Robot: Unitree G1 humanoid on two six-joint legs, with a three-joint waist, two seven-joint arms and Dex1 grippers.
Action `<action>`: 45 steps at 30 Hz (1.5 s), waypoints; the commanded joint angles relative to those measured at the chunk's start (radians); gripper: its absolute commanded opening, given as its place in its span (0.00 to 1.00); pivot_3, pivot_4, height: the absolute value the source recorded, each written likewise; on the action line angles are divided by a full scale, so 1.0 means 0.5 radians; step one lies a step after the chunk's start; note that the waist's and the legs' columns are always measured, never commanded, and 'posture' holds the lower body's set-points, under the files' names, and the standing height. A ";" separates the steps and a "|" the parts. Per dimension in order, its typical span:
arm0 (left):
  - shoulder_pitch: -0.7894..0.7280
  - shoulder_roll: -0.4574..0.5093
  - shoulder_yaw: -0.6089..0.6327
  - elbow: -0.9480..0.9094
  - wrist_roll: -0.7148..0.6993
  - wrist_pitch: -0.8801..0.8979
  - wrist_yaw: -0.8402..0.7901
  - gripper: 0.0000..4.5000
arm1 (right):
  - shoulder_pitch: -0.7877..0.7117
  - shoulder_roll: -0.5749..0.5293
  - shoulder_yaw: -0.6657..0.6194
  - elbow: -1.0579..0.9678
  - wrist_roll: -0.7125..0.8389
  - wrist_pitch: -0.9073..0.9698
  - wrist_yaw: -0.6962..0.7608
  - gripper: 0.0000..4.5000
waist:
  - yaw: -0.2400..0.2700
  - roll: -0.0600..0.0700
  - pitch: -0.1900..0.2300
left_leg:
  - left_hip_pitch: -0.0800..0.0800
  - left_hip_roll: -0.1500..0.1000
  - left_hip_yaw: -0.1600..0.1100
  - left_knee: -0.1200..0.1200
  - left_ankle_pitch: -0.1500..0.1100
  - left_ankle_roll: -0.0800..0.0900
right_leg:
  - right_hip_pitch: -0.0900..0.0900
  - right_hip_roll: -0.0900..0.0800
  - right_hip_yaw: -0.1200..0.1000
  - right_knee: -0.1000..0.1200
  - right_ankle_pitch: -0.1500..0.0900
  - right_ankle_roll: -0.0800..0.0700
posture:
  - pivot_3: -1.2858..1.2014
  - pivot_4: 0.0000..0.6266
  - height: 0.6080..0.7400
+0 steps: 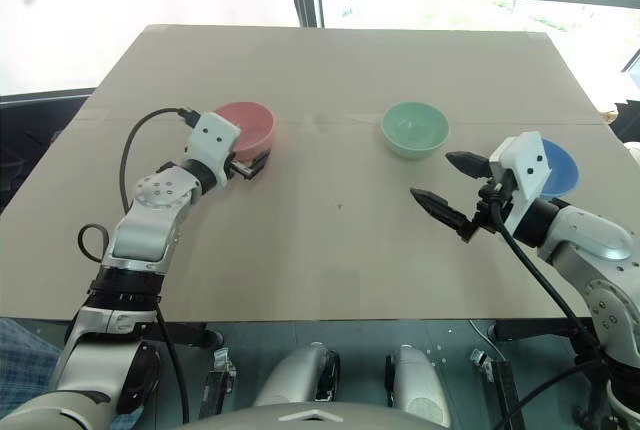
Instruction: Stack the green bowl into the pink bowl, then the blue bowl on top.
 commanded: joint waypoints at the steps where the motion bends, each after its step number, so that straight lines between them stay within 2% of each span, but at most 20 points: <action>1: -0.033 0.019 -0.013 -0.022 0.038 -0.036 -0.007 1.00 | -0.055 -0.025 -0.041 -0.082 0.048 0.003 -0.021 0.99 | 0.000 0.000 0.000 | 0.000 0.000 0.000 0.000 0.000 0.000 | 0.000 0.000 0.000 0.000 0.000 0.000 | 0.52 0.24 1.00; 5: -0.076 0.043 -0.078 0.053 0.094 -0.031 -0.066 1.00 | -0.088 -0.025 -0.030 -0.070 0.058 0.007 -0.029 0.99 | 0.002 0.000 0.000 | 0.000 0.000 0.000 0.000 0.000 0.000 | 0.000 0.000 0.000 0.000 0.000 0.000 | 0.52 0.24 1.00; 10: -0.269 0.100 -0.208 0.356 0.195 -0.083 -0.185 1.00 | -0.129 -0.013 -0.003 -0.059 0.060 0.010 -0.042 0.99 | 0.003 0.000 0.000 | 0.000 0.000 0.000 0.001 0.000 0.001 | 0.000 0.000 -0.001 0.001 0.000 0.000 | 0.52 0.24 1.00; 20: -0.632 0.122 -0.457 1.052 0.371 -0.522 -0.463 1.00 | -0.115 -0.010 0.020 -0.113 0.076 -0.005 -0.012 0.99 | 0.003 -0.001 0.000 | -0.002 -0.001 0.000 0.001 0.000 0.001 | -0.001 0.000 -0.001 0.000 0.000 0.000 | 0.52 0.24 1.00; 24: -0.703 0.100 -0.506 1.197 0.415 -0.686 -0.540 0.76 | -0.079 -0.009 0.021 -0.125 0.049 -0.018 -0.008 1.00 | 0.002 -0.001 0.000 | -0.002 -0.001 0.000 0.002 -0.003 0.006 | 0.000 0.000 -0.001 0.001 0.000 0.000 | 0.52 0.24 1.00; 26: -0.724 0.084 -0.501 1.240 0.421 -0.716 -0.539 0.56 | -0.071 -0.004 0.018 -0.130 0.044 -0.021 -0.015 1.00 | 0.000 -0.001 0.000 | -0.002 -0.001 0.000 0.002 -0.004 0.007 | 0.000 0.000 -0.001 0.001 0.000 0.000 | 0.52 0.24 1.00; 27: -0.733 0.079 -0.498 1.259 0.426 -0.729 -0.539 0.50 | -0.067 -0.002 0.016 -0.132 0.043 -0.022 -0.018 1.00 | 0.000 -0.001 0.000 | -0.001 -0.001 0.000 0.003 -0.004 0.007 | -0.001 0.000 -0.001 0.002 0.000 0.000 | 0.52 0.24 1.00; 31: -0.760 0.070 -0.497 1.320 0.445 -0.793 -0.565 0.08 | -0.057 -0.008 -0.003 -0.116 0.029 -0.035 -0.017 1.00 | 0.002 -0.001 0.000 | -0.001 -0.001 0.000 0.003 -0.004 0.007 | -0.001 0.001 -0.001 0.004 0.000 0.000 | 0.52 0.24 1.00; 32: -0.765 0.068 -0.495 1.327 0.449 -0.806 -0.569 0.02 | -0.057 -0.011 -0.008 -0.110 0.027 -0.038 -0.014 1.00 | 0.006 -0.001 0.000 | -0.001 -0.001 0.000 0.004 -0.004 0.007 | 0.000 0.001 -0.002 0.005 0.000 0.000 | 0.52 0.24 1.00; 38: -0.794 0.054 -0.474 1.310 0.426 -0.891 -0.645 0.02 | -0.072 -0.027 -0.014 -0.088 0.024 -0.047 -0.006 1.00 | 0.003 -0.003 0.001 | -0.001 -0.001 0.000 0.005 -0.004 0.008 | 0.000 0.001 -0.002 0.006 0.000 0.000 | 0.52 0.24 1.00; 40: -0.772 0.058 -0.488 1.195 0.367 -1.005 -0.799 0.02 | -0.076 -0.034 -0.014 -0.083 0.023 -0.047 0.000 1.00 | 0.004 -0.003 0.001 | -0.001 -0.002 0.000 0.005 -0.004 0.007 | 0.000 0.002 -0.002 0.006 0.000 0.000 | 0.52 0.24 1.00; 45: -0.555 0.151 -0.559 0.665 0.058 -1.320 -1.432 0.02 | -0.085 -0.053 -0.018 -0.069 0.034 -0.039 0.015 1.00 | -0.001 -0.003 0.001 | -0.003 -0.001 0.000 0.005 0.000 0.001 | -0.001 0.001 -0.001 0.003 0.000 0.000 | 0.52 0.24 1.00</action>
